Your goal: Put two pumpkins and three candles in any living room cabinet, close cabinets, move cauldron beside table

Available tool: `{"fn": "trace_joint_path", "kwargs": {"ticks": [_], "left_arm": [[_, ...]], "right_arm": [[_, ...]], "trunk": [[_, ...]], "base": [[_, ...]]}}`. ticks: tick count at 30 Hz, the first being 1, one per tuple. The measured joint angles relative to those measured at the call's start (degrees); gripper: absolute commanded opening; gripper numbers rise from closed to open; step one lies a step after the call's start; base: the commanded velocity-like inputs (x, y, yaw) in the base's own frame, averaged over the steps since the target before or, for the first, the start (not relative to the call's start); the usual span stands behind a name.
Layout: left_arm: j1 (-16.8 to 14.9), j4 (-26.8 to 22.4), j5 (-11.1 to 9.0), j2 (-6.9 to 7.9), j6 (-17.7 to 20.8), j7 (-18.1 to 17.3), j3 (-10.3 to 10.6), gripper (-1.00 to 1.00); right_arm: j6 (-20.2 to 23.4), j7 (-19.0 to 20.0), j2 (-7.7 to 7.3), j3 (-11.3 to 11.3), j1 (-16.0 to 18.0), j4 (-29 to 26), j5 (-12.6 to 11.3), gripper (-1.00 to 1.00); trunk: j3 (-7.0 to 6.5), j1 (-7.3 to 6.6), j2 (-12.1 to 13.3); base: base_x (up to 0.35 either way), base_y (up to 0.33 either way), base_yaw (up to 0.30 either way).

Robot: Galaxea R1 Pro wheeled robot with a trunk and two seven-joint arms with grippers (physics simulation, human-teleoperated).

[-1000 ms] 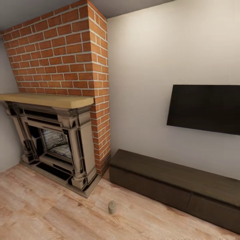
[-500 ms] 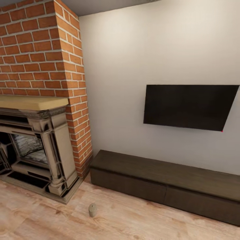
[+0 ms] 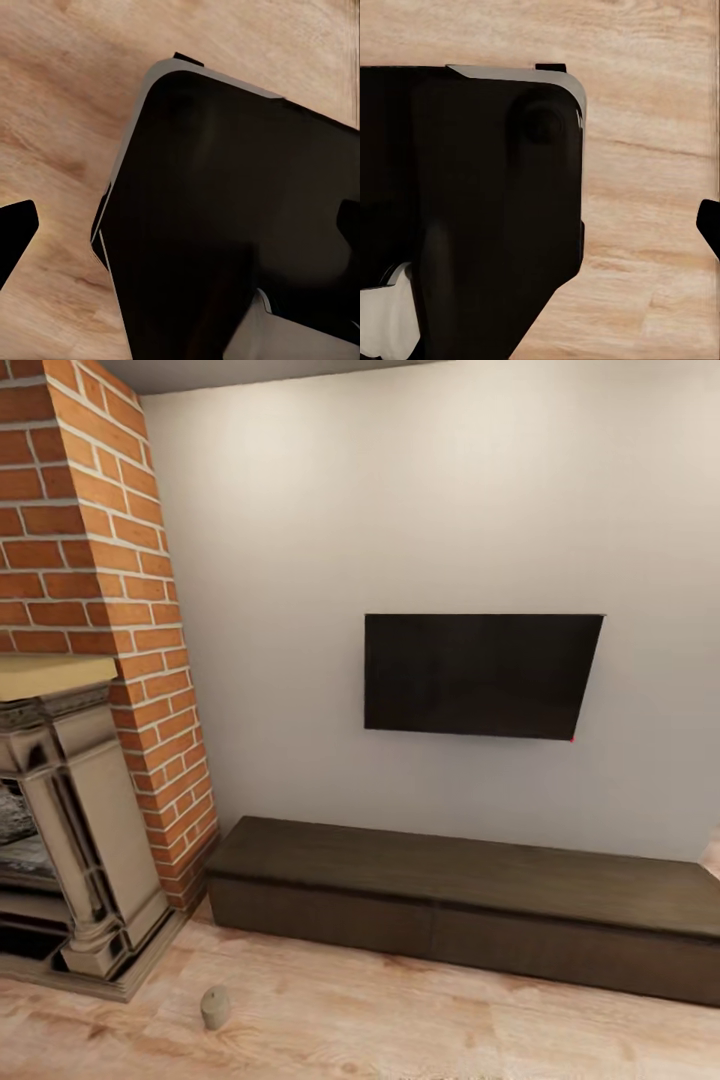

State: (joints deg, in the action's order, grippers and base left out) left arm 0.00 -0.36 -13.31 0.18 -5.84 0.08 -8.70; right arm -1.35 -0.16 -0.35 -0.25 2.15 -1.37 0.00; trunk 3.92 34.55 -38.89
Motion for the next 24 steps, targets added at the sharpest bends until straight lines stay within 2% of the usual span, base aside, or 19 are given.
{"fn": "trace_joint_path", "kwargs": {"ticks": [17,24], "left_arm": [[0.00,-0.01,0.00,0.00,0.00,0.00,0.00,1.00],[0.00,0.00,-0.01,0.00,0.00,0.03,0.00,1.00]], "right_arm": [[0.00,0.00,0.00,0.00,0.00,0.00,0.00,1.00],[0.03,0.00,0.00,-0.07,0.01,0.01,0.00,1.00]], "trunk": [[0.00,0.00,0.00],[0.46,0.00,0.00]], "base": [[0.000,-0.300,-0.258],[0.000,-0.301,-0.168]]}}
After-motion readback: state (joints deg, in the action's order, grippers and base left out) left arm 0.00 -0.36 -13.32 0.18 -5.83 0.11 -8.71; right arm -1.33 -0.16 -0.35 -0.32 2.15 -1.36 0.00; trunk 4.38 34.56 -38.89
